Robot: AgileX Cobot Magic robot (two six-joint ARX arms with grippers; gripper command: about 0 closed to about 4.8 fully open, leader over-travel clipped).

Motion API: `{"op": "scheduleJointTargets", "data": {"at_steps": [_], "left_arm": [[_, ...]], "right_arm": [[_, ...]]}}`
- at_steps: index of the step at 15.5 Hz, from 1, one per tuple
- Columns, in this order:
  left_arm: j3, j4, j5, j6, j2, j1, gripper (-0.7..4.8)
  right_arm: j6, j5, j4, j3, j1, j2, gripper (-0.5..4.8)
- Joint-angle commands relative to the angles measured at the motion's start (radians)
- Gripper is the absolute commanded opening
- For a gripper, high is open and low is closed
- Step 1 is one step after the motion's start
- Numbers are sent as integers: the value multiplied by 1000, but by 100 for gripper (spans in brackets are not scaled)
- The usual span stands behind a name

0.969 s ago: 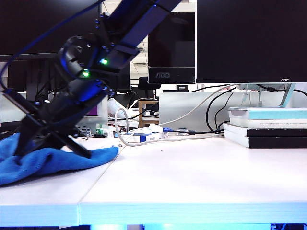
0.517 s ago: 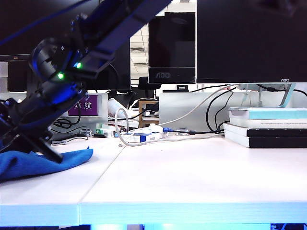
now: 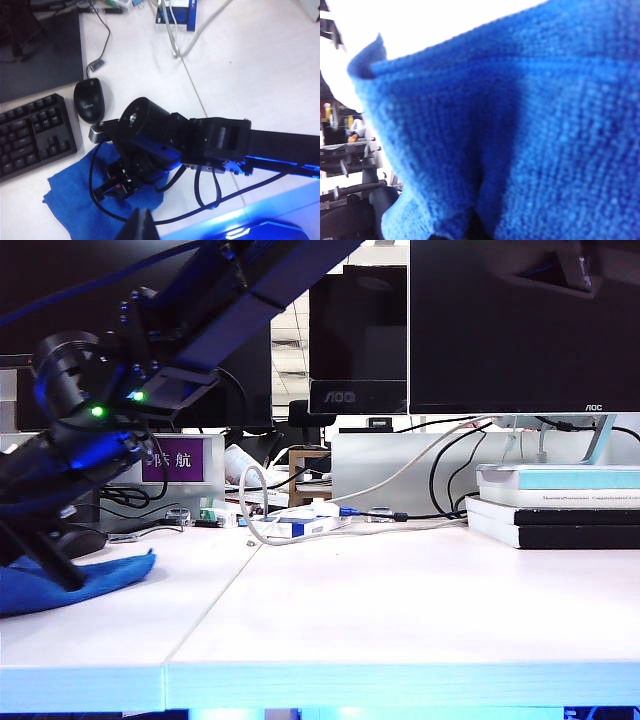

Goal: Wipe the table from right to left using the rag.

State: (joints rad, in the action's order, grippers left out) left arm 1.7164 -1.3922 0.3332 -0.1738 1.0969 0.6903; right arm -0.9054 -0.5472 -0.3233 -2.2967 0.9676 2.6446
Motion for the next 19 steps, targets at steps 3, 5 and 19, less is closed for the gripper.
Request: {"op": "scheduleJointTargets", "data": {"at_steps": [3, 5, 19], "left_arm": [[5, -17, -1, -2, -3, 1, -5], [5, -16, -1, -2, -3, 1, -5], [4, -37, 163, -104, -51, 0, -5]], "right_arm": [[-33, -2, 53, 1, 7, 6, -6], [-33, -14, 174, 1, 2, 6, -5], [47, -84, 110, 1, -8, -4, 422]]}}
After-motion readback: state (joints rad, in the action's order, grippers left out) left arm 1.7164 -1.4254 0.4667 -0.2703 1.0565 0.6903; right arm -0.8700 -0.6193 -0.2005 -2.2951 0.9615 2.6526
